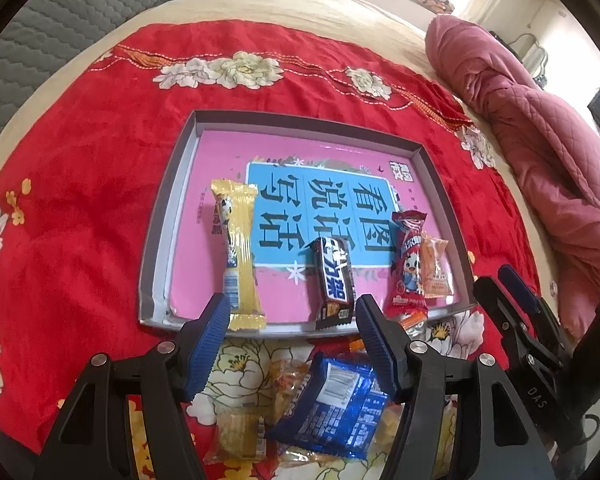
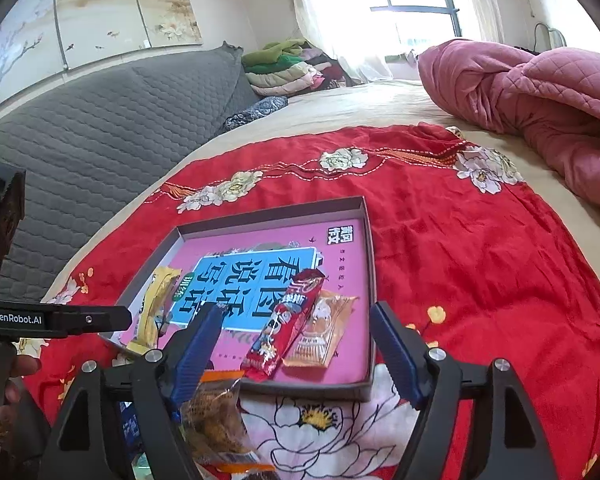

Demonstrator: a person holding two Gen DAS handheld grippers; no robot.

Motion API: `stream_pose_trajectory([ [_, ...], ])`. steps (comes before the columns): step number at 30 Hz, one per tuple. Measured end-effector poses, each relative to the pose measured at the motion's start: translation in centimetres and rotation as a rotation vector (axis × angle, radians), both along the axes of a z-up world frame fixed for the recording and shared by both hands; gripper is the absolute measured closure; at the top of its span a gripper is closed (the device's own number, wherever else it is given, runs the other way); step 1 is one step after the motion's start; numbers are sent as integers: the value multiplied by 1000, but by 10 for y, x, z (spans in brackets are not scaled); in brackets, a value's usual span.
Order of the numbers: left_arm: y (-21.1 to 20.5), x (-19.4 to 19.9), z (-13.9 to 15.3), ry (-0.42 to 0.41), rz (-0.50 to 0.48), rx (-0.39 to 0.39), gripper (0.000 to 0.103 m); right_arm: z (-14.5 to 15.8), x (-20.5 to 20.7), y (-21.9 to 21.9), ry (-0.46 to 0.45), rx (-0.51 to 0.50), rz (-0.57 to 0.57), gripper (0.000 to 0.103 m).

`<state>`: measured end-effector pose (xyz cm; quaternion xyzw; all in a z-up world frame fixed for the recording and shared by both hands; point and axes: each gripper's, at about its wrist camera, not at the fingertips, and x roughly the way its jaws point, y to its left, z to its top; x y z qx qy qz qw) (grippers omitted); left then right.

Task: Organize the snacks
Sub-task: 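Move both open grippers back over the snack pile beside the tray, then grasp the blue biscuit packet with the left gripper while the right grasps the clear cookie bag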

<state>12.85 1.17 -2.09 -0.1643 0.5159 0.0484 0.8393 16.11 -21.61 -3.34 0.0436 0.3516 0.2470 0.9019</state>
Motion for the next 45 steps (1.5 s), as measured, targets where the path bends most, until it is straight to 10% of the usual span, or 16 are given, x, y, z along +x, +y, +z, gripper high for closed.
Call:
stream_pose_trajectory([
  [45,-15,-36,-16,24,-156,-39,35,-7,-50,16,17,-161,28,20],
])
